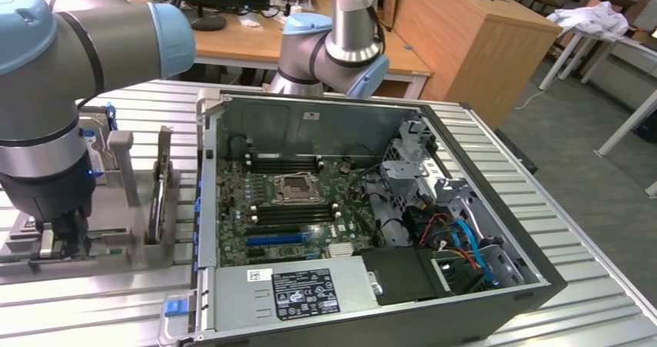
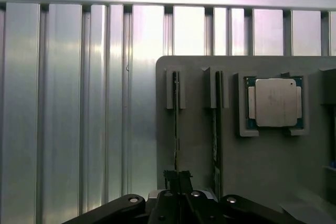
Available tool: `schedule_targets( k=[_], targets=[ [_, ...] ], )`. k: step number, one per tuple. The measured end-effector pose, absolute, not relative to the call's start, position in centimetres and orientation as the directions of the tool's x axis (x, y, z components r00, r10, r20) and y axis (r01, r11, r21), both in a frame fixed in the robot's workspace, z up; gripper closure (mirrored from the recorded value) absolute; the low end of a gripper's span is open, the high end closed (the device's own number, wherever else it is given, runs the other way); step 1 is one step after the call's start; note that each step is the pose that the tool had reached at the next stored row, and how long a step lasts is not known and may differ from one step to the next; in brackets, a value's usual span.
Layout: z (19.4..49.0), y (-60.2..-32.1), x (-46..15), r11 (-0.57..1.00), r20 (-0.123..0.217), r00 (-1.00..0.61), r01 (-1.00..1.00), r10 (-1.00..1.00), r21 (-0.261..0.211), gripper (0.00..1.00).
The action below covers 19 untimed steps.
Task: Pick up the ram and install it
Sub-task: 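Pick up the ram and move it above insertion slot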
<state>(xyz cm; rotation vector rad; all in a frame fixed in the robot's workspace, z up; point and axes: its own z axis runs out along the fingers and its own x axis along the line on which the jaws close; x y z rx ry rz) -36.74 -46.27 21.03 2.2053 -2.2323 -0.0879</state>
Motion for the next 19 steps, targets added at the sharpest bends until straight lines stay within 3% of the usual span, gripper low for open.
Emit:
schedule_targets(
  k=[19],
  targets=[
    [24.5,-46.3,-36.7,0.005,-0.038,-0.007,-0.999,-0.999,0.041,0.88]
  ],
)
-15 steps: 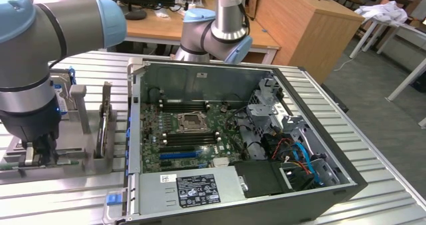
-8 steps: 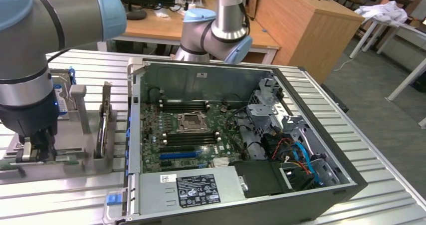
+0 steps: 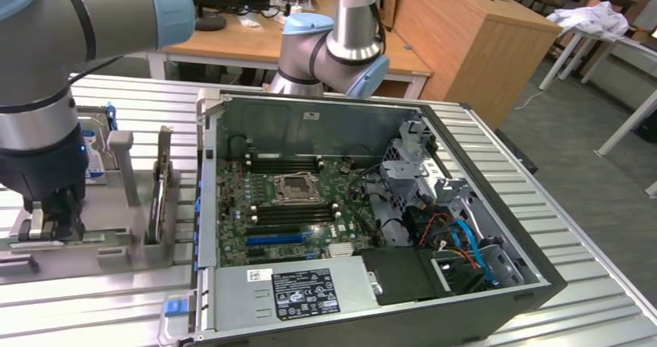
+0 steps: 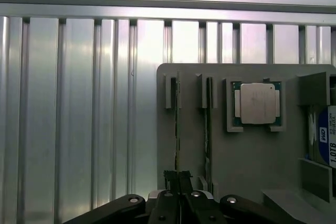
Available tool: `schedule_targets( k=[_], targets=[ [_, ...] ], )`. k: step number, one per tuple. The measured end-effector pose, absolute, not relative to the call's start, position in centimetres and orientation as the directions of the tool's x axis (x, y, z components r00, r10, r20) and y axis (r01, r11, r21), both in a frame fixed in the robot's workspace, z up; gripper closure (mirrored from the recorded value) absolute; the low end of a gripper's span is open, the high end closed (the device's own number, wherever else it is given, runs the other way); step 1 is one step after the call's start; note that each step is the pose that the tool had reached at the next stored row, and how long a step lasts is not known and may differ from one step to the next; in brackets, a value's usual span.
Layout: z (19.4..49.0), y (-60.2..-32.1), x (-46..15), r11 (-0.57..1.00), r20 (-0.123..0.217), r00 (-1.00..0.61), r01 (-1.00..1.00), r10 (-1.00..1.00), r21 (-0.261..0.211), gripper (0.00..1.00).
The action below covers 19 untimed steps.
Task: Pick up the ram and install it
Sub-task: 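Pick up the ram and move it above insertion slot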
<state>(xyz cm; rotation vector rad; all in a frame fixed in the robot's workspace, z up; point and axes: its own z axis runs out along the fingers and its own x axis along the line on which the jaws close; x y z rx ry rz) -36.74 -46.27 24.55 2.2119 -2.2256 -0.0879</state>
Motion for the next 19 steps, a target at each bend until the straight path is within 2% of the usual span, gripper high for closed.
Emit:
schedule_targets(
  k=[19],
  targets=[
    [29.7,-46.3,-36.7,0.003,-0.038,-0.005,-0.999,-0.999,0.041,0.88]
  ],
)
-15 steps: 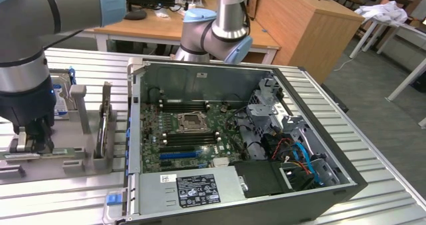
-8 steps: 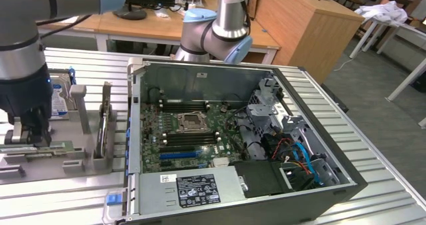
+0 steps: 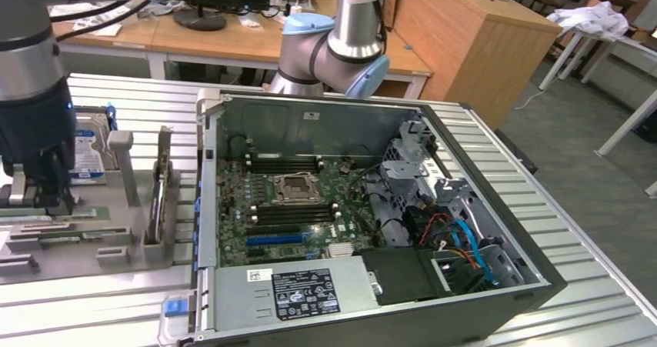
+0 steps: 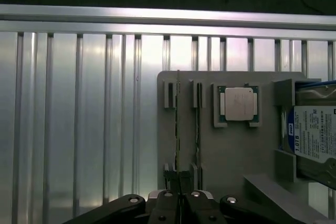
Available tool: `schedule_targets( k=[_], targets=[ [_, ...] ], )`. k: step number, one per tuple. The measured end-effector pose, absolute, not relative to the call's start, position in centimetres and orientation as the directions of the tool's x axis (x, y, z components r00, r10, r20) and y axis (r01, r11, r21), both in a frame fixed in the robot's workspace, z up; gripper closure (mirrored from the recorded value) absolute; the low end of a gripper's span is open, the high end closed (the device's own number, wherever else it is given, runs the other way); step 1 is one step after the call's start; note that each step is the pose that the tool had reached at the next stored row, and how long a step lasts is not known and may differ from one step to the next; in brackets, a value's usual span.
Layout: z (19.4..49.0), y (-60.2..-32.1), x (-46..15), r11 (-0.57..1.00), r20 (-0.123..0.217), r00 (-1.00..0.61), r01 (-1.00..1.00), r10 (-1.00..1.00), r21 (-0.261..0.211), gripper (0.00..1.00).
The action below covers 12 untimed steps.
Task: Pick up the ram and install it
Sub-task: 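Pick up the ram and move it above insertion slot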
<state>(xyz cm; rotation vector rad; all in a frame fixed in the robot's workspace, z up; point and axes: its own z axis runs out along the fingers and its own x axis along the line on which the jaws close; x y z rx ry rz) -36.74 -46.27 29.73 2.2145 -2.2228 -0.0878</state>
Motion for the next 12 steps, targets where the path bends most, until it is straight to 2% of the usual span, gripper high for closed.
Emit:
schedule_targets(
  k=[12],
  targets=[
    [32.1,-46.3,-36.7,0.003,-0.038,-0.004,-0.999,-0.999,0.042,0.88]
  ],
)
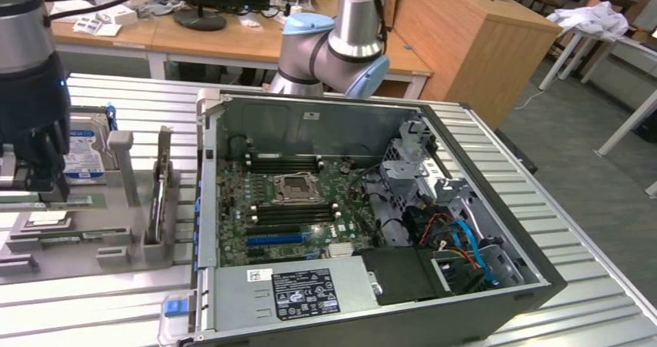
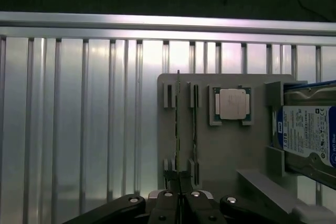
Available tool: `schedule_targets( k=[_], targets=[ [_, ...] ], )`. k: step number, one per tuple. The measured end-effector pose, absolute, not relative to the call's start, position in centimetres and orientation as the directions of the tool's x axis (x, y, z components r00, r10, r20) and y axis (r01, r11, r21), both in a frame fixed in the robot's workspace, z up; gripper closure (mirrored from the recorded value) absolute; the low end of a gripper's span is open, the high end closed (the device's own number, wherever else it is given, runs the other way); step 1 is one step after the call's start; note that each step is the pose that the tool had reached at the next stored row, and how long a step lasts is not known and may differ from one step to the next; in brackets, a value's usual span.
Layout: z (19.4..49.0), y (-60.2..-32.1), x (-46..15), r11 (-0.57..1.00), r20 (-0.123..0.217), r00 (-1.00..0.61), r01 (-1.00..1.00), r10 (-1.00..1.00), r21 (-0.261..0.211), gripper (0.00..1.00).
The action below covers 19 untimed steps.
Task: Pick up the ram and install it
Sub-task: 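Pick up the ram and move it above insertion slot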
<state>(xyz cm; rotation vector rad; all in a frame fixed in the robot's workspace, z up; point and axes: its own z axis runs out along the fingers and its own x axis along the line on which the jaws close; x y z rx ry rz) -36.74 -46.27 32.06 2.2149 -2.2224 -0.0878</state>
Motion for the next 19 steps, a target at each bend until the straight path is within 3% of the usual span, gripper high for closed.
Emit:
schedule_targets(
  k=[19],
  targets=[
    [35.7,-46.3,-36.7,0.003,-0.038,-0.004,-0.999,-0.999,0.042,0.88]
  ],
)
